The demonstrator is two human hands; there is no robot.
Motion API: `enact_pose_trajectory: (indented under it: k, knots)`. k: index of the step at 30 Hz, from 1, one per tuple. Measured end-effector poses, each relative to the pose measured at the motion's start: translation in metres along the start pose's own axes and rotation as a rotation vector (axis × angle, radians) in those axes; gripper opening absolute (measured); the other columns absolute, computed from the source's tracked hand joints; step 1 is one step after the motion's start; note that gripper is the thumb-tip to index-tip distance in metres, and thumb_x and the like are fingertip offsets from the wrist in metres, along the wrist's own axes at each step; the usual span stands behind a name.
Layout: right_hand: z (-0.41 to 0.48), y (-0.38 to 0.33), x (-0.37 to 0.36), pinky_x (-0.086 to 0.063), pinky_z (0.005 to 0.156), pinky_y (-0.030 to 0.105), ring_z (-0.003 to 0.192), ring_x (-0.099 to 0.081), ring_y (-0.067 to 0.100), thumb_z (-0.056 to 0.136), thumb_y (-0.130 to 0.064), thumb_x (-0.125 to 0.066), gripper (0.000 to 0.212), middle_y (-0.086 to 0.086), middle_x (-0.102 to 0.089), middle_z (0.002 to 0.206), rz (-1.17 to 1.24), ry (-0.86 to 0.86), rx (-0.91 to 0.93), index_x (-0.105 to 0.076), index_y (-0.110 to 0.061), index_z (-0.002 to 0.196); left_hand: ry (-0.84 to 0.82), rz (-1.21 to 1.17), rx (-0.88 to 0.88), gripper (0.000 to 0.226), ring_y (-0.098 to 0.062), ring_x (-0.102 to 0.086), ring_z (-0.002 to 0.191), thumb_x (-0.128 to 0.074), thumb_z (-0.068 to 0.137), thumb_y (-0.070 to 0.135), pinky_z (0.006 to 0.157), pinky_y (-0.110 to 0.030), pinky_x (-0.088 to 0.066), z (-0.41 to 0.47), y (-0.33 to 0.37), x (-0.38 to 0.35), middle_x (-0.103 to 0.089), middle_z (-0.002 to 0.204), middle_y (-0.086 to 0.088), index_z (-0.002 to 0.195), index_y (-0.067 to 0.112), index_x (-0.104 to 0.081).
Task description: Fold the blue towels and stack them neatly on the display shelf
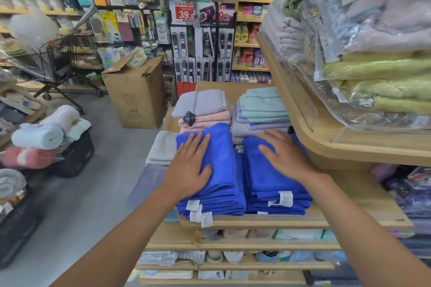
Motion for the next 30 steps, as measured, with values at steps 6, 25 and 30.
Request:
enact_pose_trajectory:
  k: [6, 25, 30]
  knots:
    - [-0.011, 0.047, -0.035, -0.003, 0.124, 0.037, 0.157, 0.003, 0.008, 0.089, -0.083, -0.012, 0.078, -0.021, -0.006, 0.169, -0.212, -0.178, -0.058, -0.017, -0.049, 0.159, -0.227, 0.066, -0.002, 0.062, -0.025, -0.003, 0.157, -0.009, 0.097, 0.064, 0.125, -0.054, -0.007, 0.046, 0.036, -0.014, -0.001, 0.171, 0.004, 0.154, 0.053, 0.011]
    - [-0.016, 0.046, -0.035, -0.013, 0.124, 0.035, 0.157, -0.006, 0.009, 0.098, -0.071, -0.032, 0.071, -0.015, -0.011, 0.170, -0.223, -0.121, -0.077, -0.026, -0.036, 0.160, -0.261, 0.165, 0.038, 0.061, -0.025, -0.002, 0.157, -0.018, 0.103, 0.059, 0.125, -0.053, -0.003, 0.045, 0.044, -0.033, -0.005, 0.170, 0.002, 0.159, 0.043, -0.005]
    - [-0.047, 0.006, -0.021, -0.026, 0.118, 0.027, 0.143, -0.035, 0.004, 0.101, -0.047, -0.055, 0.036, -0.019, -0.046, 0.147, 0.069, 0.076, -0.002, -0.060, -0.033, 0.135, -0.087, -0.166, -0.048, 0.046, -0.014, -0.033, 0.146, -0.041, 0.104, 0.046, 0.119, -0.042, -0.031, 0.031, 0.049, 0.004, -0.041, 0.155, 0.008, 0.147, 0.032, -0.047]
Point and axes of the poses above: each hand's wrist, its own z-axis towards the middle knuckle, its own x-axis out of the back of the hand, y = z × x, the point moved 1 cm from there along z, towards the middle knuckle
